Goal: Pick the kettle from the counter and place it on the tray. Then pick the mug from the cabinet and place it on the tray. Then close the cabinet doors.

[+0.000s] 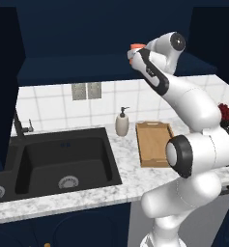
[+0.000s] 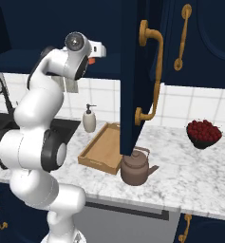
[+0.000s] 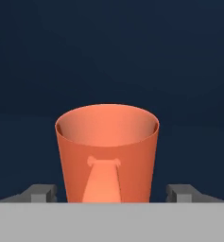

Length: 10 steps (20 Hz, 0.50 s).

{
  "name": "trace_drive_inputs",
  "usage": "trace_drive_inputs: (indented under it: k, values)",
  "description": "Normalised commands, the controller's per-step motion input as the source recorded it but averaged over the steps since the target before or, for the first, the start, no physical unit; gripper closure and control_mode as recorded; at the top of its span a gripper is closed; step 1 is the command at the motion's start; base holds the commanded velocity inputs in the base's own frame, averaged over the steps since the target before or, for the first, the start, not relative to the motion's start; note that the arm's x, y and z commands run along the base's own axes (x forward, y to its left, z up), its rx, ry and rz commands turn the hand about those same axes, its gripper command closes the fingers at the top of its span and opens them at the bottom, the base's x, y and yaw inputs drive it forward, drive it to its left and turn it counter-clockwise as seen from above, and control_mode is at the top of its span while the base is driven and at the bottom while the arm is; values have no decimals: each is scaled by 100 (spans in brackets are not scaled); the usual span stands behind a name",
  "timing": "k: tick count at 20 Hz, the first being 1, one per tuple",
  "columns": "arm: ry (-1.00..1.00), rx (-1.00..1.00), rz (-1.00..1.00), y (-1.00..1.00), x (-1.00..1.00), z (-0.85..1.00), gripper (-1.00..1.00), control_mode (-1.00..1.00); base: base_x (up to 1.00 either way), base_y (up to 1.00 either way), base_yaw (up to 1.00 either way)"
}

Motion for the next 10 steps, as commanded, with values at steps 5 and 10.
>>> trace_drive_inputs:
  k: [5, 10]
  values:
    - [1, 0, 0, 0, 12, -4, 100, -100, 0, 0, 0]
    - [0, 0, 0, 0, 0, 0, 100, -100, 0, 0, 0]
